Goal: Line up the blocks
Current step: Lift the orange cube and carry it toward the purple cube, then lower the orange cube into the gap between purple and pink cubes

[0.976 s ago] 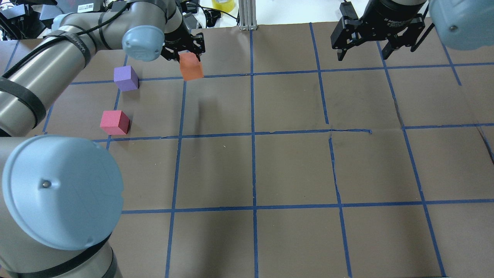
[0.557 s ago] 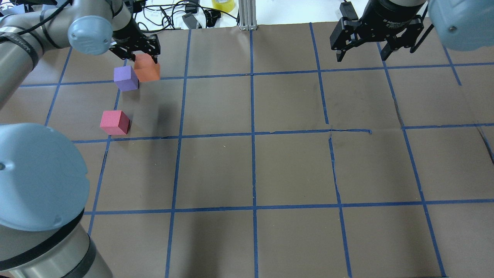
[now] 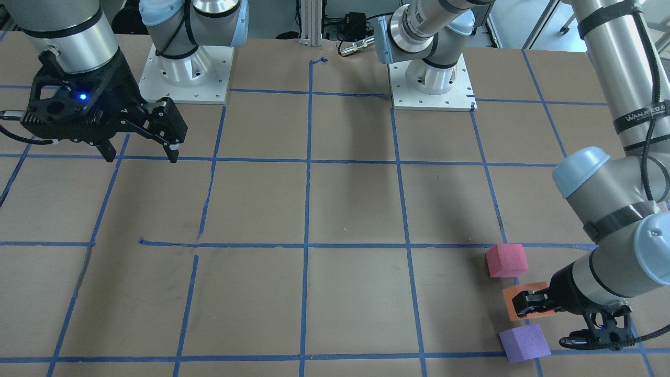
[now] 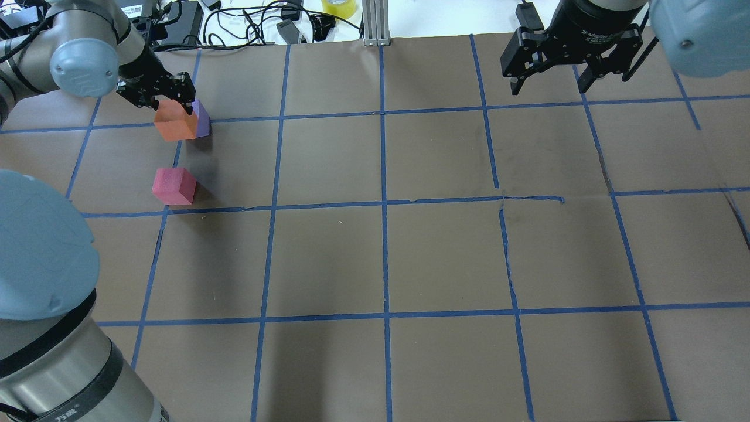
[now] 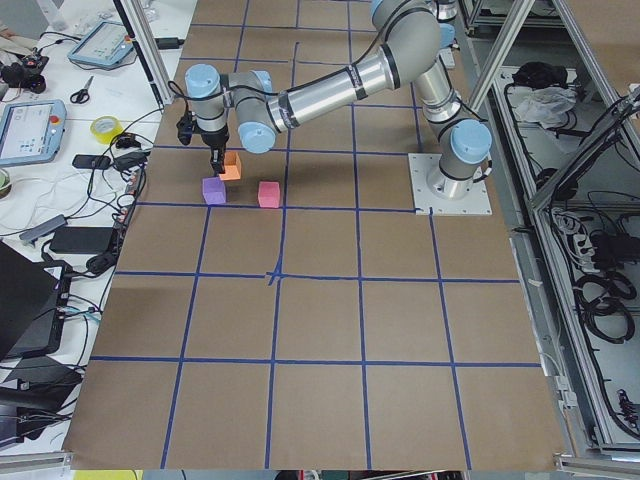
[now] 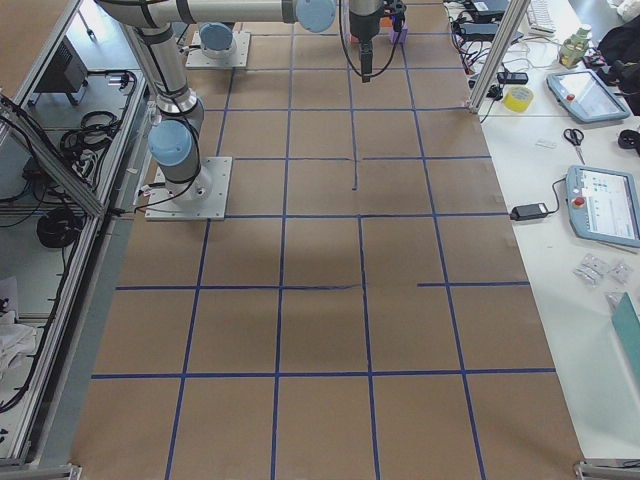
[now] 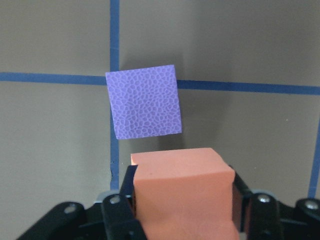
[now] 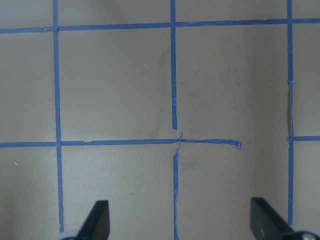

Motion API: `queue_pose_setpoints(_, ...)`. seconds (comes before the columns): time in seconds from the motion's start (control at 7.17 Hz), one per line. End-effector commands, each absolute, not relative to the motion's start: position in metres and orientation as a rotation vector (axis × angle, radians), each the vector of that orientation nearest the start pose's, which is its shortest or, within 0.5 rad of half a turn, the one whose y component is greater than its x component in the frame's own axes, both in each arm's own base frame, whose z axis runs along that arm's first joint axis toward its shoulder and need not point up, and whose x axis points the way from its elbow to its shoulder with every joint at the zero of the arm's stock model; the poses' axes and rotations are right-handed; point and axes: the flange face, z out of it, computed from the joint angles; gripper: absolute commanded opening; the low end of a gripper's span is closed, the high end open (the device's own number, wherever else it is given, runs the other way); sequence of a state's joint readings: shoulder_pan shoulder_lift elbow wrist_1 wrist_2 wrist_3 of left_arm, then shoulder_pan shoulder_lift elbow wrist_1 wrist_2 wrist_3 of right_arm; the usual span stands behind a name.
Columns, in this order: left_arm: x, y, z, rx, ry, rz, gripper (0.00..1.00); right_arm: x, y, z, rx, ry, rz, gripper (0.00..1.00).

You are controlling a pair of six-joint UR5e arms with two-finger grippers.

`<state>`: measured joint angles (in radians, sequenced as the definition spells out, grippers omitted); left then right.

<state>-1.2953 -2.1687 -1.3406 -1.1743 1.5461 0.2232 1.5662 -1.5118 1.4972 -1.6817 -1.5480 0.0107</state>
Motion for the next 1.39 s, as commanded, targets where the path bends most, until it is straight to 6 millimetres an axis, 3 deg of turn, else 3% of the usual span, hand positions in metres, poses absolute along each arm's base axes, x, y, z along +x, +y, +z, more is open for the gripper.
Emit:
queue_pose_setpoints(0.0,0.069,-0.709,0.255,-0.039,3.166,-0.011,0.03,0.133,-0.529,0.507,0.021,3.110,-0.198,1.00)
queue_pose_setpoints(1.25,0.073,-0.716,0.225,0.046,3.162,-0.033,0.02,0.133,-0.529,0.506,0.022,3.115,-0.191,1.00)
